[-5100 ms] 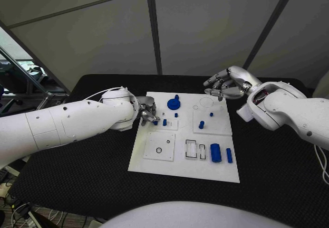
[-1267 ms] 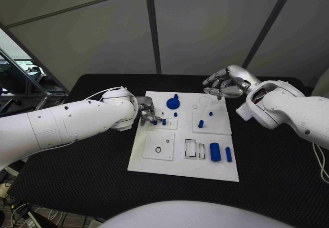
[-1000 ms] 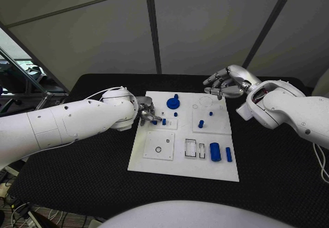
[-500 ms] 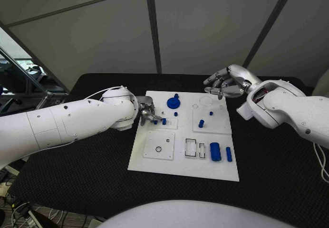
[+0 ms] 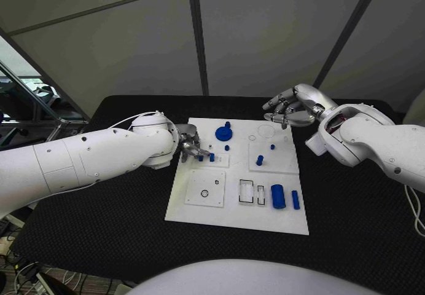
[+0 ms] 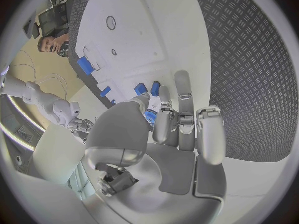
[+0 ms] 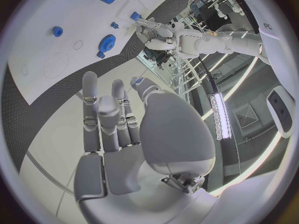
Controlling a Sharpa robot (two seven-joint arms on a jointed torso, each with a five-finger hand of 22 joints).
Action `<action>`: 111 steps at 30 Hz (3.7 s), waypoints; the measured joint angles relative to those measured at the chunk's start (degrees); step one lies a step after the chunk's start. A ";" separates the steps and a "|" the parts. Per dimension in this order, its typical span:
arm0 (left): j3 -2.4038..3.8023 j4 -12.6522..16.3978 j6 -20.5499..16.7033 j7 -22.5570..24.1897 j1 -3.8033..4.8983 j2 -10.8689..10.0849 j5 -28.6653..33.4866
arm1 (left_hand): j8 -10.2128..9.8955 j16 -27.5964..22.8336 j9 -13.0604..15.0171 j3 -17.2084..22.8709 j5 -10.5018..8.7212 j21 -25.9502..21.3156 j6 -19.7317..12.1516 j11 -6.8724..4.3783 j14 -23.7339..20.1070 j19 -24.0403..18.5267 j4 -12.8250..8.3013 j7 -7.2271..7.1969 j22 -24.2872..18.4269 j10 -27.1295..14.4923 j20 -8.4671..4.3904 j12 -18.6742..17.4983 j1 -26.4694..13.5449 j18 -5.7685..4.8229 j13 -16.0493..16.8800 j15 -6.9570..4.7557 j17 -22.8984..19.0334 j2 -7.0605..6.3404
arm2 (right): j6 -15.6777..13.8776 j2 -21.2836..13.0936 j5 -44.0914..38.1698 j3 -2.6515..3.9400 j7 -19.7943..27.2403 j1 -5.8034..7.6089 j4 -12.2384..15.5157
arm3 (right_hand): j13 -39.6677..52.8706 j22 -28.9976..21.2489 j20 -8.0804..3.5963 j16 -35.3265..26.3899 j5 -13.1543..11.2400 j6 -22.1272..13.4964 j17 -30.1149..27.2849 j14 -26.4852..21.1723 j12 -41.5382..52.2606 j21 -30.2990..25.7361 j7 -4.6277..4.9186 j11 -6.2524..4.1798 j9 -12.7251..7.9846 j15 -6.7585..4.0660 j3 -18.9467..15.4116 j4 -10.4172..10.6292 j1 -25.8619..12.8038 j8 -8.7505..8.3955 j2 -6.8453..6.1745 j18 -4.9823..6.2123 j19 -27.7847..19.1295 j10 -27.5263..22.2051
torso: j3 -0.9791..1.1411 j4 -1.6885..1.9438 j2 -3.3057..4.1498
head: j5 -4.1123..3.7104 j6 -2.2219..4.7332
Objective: Assemble the parts on the task board
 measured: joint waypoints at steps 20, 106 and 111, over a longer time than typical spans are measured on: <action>4.29 -0.78 -5.79 1.55 0.46 -0.55 2.00 | -3.45 -0.70 -1.24 -5.23 0.00 -9.66 -3.74 1.65 -0.65 -0.35 0.05 2.08 0.00 -6.45 0.36 -6.92 -2.77 -0.01 -8.50 1.06 0.04 -1.90 | 0.00 0.17 -0.04 0.00 0.00 -0.01 -0.26 | -0.04 -0.05 0.00 0.00 0.21 0.00 -0.01 0.00 0.00 0.00 0.00 0.00 0.00 0.00 0.00 0.00 0.00 0.00 0.00 0.00 0.00 0.00 | -0.02 -0.01 0.01 | -0.22 0.40; -0.76 -16.18 -9.18 28.13 -0.63 13.44 -13.36 | -29.12 65.64 -35.38 3.94 0.00 -14.19 6.54 6.10 0.32 -1.30 -8.22 6.34 0.02 -19.68 2.98 -63.64 27.51 -0.01 -69.97 4.00 19.39 -5.38 | -0.01 0.78 -0.93 0.00 0.02 -0.02 -0.39 | -0.26 -0.03 -0.21 0.00 1.31 0.00 0.16 0.00 0.00 0.00 0.00 0.00 0.01 0.00 0.46 0.17 0.00 0.00 0.00 0.00 0.21 0.00 | -0.01 -0.03 0.04 | -2.42 1.01; -0.74 -16.26 -9.13 28.20 -0.66 13.47 -13.36 | -29.36 65.83 -35.40 5.50 0.00 -13.86 6.96 6.03 0.31 -1.10 -8.79 6.35 0.02 -18.84 2.78 -64.16 27.37 -0.01 -70.08 4.00 19.39 -5.51 | -0.01 0.79 -0.96 0.00 0.01 -0.02 -0.37 | -0.26 -0.03 -0.21 0.00 1.31 0.00 0.16 0.00 0.00 0.00 0.00 0.00 0.01 0.00 0.46 0.17 0.00 0.00 0.00 0.00 0.21 0.00 | -0.01 -0.02 0.03 | -2.46 0.90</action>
